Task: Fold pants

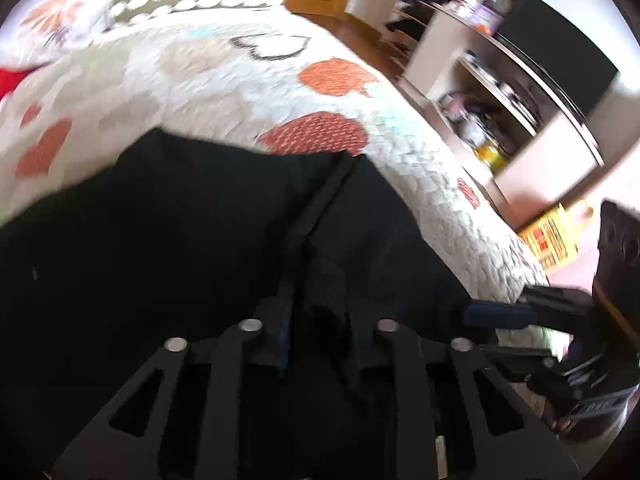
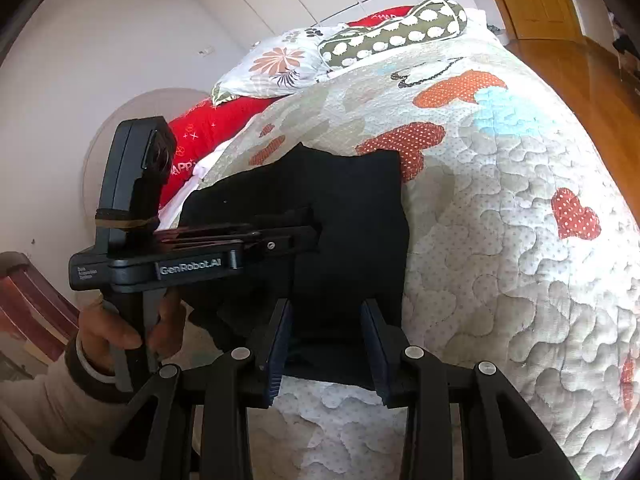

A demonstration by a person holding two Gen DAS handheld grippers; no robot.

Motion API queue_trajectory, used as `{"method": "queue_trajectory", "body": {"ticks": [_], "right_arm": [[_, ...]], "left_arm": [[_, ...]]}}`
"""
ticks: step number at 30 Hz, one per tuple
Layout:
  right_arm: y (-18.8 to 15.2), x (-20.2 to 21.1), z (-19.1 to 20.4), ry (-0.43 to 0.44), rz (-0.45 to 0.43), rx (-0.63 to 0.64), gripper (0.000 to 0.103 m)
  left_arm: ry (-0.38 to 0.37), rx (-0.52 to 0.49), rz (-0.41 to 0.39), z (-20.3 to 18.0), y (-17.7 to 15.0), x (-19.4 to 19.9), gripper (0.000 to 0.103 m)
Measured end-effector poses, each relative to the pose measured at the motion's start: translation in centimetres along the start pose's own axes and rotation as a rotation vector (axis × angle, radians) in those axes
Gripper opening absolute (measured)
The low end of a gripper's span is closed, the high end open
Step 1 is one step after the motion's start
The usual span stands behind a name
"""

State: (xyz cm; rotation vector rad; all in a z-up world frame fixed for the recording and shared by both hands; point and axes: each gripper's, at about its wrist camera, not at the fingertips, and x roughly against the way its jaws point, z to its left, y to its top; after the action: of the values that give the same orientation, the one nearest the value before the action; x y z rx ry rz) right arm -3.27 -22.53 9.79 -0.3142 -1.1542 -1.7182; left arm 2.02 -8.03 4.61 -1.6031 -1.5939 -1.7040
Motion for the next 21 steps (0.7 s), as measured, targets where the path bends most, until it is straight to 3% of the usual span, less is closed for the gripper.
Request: {"method": "queue_trajectory", "body": {"ticks": [2, 6, 9, 12, 14, 16, 18, 21], "right_arm": [[0.2, 0.0, 0.8, 0.020, -0.012, 0.027, 0.034], [1.0, -0.5, 3.8, 0.046, -0.020, 0.120, 0.034], [2.0, -2.2, 5.6, 0.104, -0.030, 0.153, 0.034], [1.7, -6.0, 6.7, 0.112, 0.036, 0.183, 0.034], [1.0, -8.5, 7.0, 0.041, 0.141, 0.195, 0.034], [0.8, -8.0, 7.2, 0.045, 0.125, 0.211, 0.034], [1.2, -6.7, 7.3, 0.048, 0.119, 0.213, 0.034], [2.6, -4.7, 7.2, 0.026, 0.047, 0.218, 0.034]], "left_arm": [[0.002, -0.039, -0.029, 0.4, 1.0, 1.3, 0.019], [0.085, -0.121, -0.065, 2.1, 3.6, 3.4, 0.018], [0.033, -0.076, -0.003, 4.2, 3.9, 1.9, 0.018], [0.058, -0.028, 0.030, 5.2, 2.4, 0.0, 0.020], [0.032, 0.045, 0.027, 6.2, 1.7, 0.2, 0.026], [0.015, 0.104, -0.010, 7.3, 1.3, 1.7, 0.041], [0.045, 0.131, -0.051, 7.8, 1.1, 3.2, 0.054], [0.076, 0.148, -0.104, 8.3, 0.6, 5.0, 0.057]]}}
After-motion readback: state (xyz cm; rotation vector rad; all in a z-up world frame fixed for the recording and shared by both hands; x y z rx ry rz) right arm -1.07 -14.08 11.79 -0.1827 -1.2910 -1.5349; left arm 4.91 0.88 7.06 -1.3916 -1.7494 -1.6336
